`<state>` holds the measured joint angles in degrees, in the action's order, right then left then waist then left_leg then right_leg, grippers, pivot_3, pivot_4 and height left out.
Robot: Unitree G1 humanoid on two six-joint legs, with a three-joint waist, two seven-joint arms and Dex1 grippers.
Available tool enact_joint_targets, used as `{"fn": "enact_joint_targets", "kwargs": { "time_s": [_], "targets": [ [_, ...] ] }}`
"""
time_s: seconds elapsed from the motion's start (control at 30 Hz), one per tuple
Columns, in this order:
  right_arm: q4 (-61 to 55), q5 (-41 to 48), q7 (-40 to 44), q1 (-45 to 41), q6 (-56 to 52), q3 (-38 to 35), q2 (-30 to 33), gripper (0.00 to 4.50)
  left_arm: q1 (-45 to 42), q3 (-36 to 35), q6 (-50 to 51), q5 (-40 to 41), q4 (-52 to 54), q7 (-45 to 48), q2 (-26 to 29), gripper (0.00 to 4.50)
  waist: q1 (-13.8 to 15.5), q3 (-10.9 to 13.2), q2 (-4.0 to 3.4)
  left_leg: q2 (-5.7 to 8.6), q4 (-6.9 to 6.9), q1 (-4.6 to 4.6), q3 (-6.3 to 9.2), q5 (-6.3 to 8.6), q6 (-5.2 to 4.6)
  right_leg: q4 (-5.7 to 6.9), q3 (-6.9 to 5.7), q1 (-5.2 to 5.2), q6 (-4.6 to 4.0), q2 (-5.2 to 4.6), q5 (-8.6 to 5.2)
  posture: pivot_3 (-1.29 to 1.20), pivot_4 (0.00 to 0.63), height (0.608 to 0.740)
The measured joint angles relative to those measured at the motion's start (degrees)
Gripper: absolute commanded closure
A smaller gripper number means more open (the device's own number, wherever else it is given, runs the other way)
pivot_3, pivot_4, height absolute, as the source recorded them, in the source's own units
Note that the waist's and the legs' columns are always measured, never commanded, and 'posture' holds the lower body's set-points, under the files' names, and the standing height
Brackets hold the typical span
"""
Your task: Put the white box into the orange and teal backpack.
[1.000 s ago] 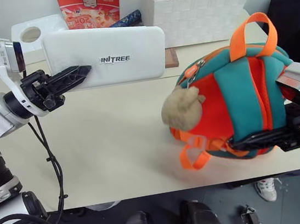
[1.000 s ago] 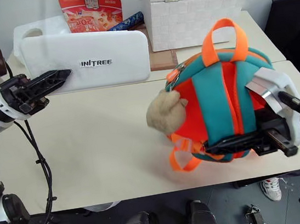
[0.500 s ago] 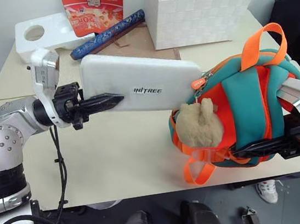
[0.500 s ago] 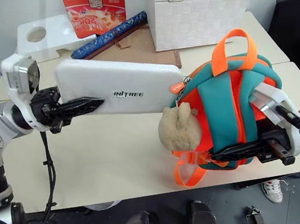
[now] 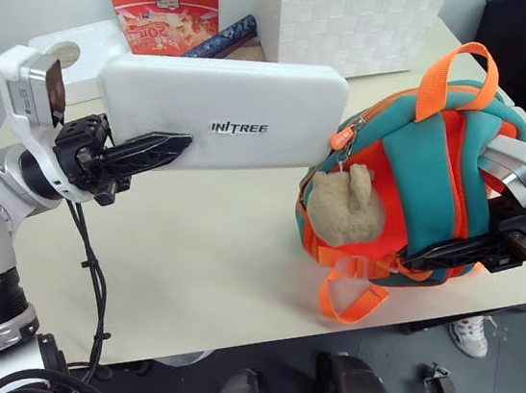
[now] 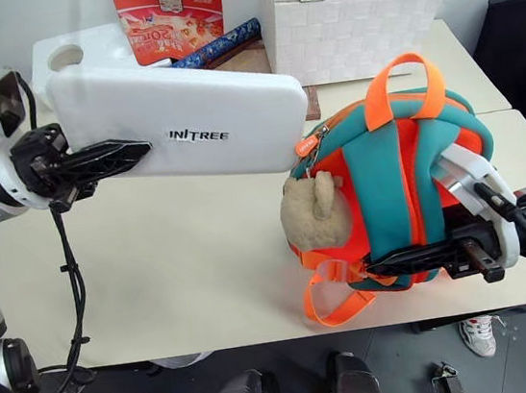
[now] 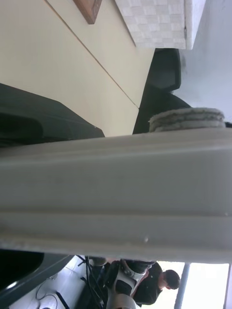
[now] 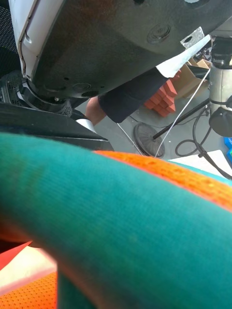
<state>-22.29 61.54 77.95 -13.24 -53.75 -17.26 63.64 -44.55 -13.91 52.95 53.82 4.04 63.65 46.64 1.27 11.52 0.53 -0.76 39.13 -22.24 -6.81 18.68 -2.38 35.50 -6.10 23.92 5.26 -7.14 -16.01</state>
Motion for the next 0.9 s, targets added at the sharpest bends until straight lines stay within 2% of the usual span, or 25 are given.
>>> {"fn": "enact_joint_targets", "kwargs": {
  "time_s": [0.17, 0.57, 0.9],
  "targets": [
    [0.2, 0.0, -0.2, -0.8, 0.0, 1.0, 0.0, 4.5, 1.9, 4.7, -7.7, -7.1, -0.4, 0.3, -1.7, 3.09, 0.2, 0.0, 0.02, 0.03, 0.06, 0.06, 0.03, -0.04, -0.03, -0.07, -0.01, -0.04, 0.01, -0.05, 0.01, 0.0, 0.15, 0.74],
    [0.2, 0.4, -0.4, -0.5, -0.4, 0.9, 0.0, 4.5, -1.4, 8.7, -11.6, -10.9, -5.2, 4.4, -3.6, 3.09, 0.3, 0.0, 0.04, 0.06, 0.06, 0.02, 0.06, -0.04, -0.08, 0.01, -0.09, -0.09, 0.03, -0.06, 0.02, 0.0, 0.15, 0.74],
    [0.1, 2.0, 1.0, -0.4, -2.5, 0.5, 1.4, 4.5, -5.6, 16.6, -22.7, -21.4, -9.8, 11.5, -5.1, 3.09, 0.2, 0.0, 0.04, 0.14, 0.08, 0.02, 0.1, -0.07, -0.15, -0.02, -0.14, -0.15, 0.09, -0.16, 0.06, 0.0, 0.15, 0.74]
  ]
}}
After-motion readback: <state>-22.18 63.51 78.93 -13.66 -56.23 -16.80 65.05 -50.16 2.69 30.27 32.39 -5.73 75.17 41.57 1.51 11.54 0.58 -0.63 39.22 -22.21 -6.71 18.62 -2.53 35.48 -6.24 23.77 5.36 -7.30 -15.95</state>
